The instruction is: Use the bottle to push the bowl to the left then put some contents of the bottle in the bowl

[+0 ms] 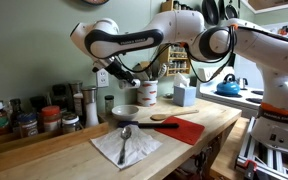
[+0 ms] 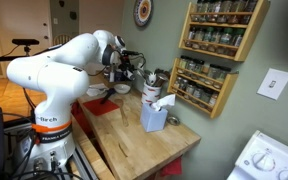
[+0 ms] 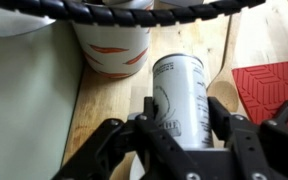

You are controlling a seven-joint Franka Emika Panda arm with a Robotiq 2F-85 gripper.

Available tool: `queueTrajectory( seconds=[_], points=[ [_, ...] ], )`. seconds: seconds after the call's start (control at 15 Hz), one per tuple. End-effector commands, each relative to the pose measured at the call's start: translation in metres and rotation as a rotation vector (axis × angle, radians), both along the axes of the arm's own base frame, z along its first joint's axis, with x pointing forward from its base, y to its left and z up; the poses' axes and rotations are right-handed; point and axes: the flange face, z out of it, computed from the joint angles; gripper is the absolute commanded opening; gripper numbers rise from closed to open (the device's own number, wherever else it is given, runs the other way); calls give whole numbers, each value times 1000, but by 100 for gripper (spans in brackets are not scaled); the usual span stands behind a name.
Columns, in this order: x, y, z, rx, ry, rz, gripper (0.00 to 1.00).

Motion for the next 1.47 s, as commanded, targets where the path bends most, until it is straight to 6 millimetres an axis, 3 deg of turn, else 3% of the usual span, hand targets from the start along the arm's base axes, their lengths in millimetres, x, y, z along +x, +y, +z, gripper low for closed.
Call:
queueTrajectory(
  seconds=[0.0,0.67,1.4],
  points=[
    [5,1,9,80,-24,-16,31],
    [3,26,32,253,-58,24,31],
    [2,26,76,424,-44,-5,31]
  ],
)
